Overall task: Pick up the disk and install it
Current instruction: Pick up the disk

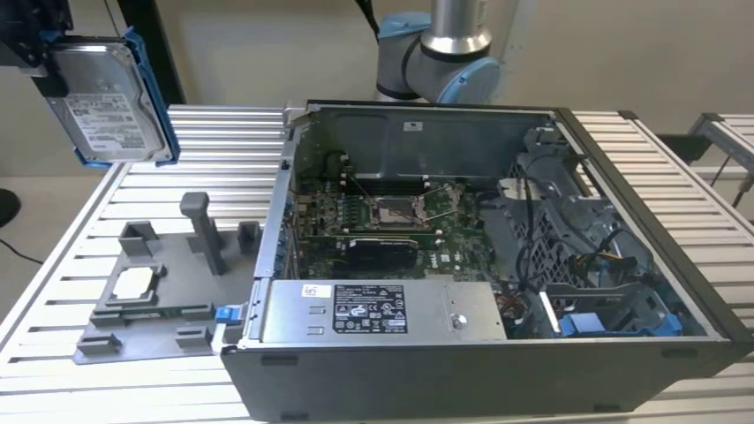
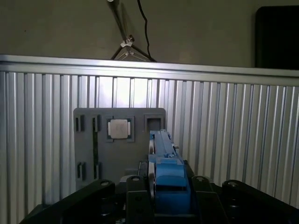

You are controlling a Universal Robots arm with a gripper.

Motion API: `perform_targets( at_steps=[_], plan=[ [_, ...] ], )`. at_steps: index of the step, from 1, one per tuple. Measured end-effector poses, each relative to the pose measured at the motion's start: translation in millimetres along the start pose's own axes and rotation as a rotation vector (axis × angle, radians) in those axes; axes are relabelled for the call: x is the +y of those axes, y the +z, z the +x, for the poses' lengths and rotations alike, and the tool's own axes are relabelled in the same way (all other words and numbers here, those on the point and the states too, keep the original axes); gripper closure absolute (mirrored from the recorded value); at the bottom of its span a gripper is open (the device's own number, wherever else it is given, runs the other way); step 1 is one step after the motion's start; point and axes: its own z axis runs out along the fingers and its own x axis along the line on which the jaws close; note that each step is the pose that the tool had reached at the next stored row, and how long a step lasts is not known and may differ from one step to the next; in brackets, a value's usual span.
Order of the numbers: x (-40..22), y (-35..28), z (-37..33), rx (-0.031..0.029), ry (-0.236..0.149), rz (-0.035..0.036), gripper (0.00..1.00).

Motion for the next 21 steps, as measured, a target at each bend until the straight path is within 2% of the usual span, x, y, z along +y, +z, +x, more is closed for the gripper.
perform_targets(
  at_steps=[16,21],
  plan=[
    [0.0,-2.3,-0.1,0.0000,0.000,-0.0001,1.00],
    [0.1,-8.3,-0.3,0.0000,0.000,-0.0002,1.00]
  ],
)
